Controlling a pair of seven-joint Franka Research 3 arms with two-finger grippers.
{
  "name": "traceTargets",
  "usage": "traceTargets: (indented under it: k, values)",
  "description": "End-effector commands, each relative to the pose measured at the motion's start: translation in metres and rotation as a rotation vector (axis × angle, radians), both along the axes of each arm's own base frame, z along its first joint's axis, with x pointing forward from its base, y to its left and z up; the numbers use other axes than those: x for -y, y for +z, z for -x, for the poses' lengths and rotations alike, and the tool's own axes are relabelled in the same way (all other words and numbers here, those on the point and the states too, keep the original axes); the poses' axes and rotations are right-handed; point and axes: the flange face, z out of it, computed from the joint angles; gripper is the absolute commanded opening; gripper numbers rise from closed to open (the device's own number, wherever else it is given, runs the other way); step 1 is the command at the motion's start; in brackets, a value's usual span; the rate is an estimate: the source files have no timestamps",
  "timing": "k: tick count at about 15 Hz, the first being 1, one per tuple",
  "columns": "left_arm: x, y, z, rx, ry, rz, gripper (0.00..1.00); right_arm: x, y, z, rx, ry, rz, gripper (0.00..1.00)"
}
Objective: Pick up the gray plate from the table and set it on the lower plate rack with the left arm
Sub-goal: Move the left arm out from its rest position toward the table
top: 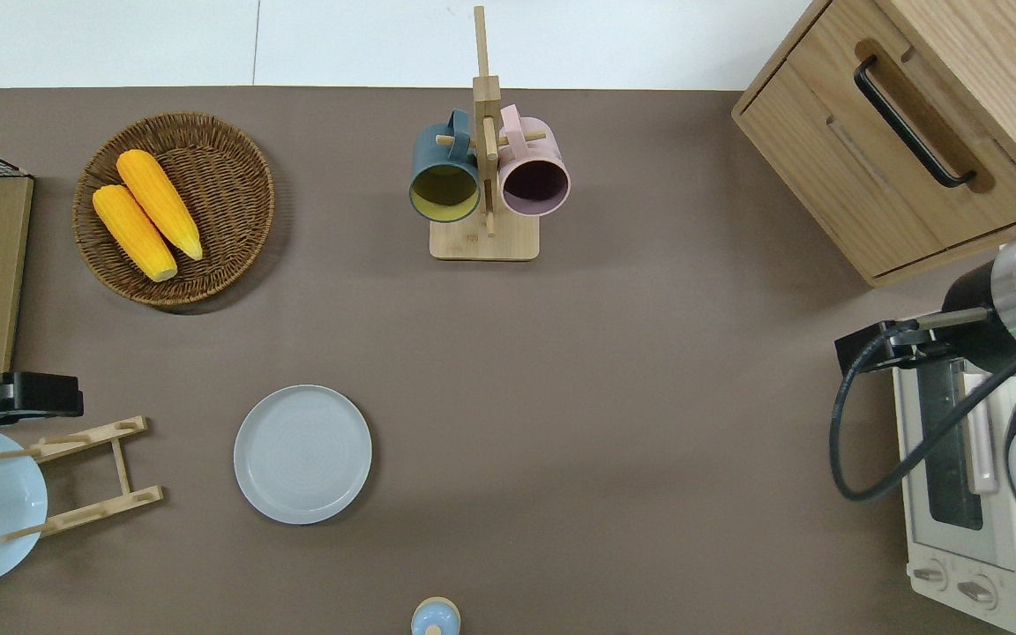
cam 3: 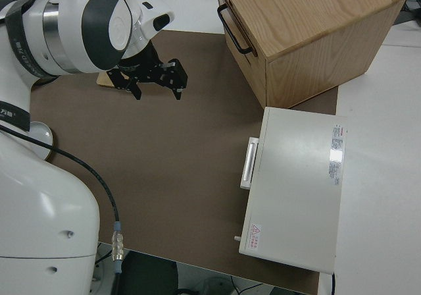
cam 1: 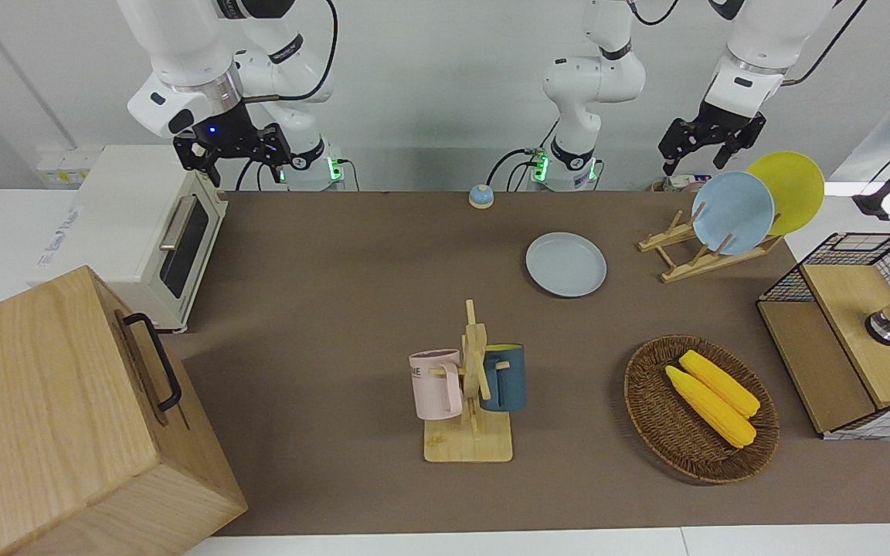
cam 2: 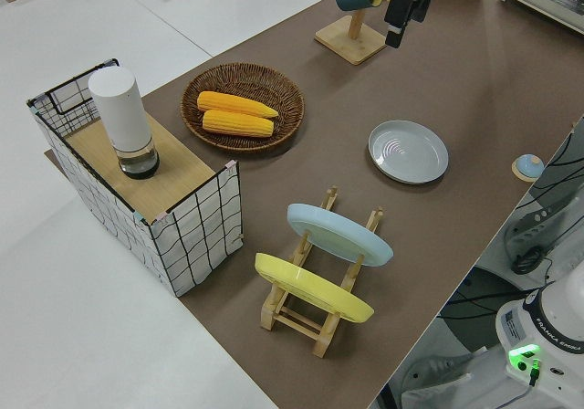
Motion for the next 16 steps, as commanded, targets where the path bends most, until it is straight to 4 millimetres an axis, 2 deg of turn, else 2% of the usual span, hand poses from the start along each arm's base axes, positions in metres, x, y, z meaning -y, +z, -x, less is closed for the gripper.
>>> traceTargets:
  k: [1, 6, 9, 11, 16]
  values:
    - [-0.006, 0.002, 0.003, -0.044, -0.155, -0.003, 1.0, 0.002, 0.005, 0.002, -0.001, -0.016, 0.009, 0.983]
    - [-0.007, -0.001, 0.004, -0.052, -0.154, -0.006, 1.0, 0.002, 0.005, 0.002, -0.001, -0.016, 0.009, 0.983]
    - [-0.003, -0.015, 0.003, -0.083, -0.128, -0.015, 1.0, 0.002, 0.005, 0.002, -0.001, -0.016, 0.009, 0.983]
    - [0.0, -0.032, 0.003, -0.096, -0.063, -0.007, 1.0, 0.002, 0.005, 0.002, -0.001, -0.016, 0.009, 0.983]
    - [0.004, -0.086, 0.002, -0.105, -0.058, 0.001, 1.0, 0.002, 0.005, 0.002, -0.001, -0.016, 0.009, 0.983]
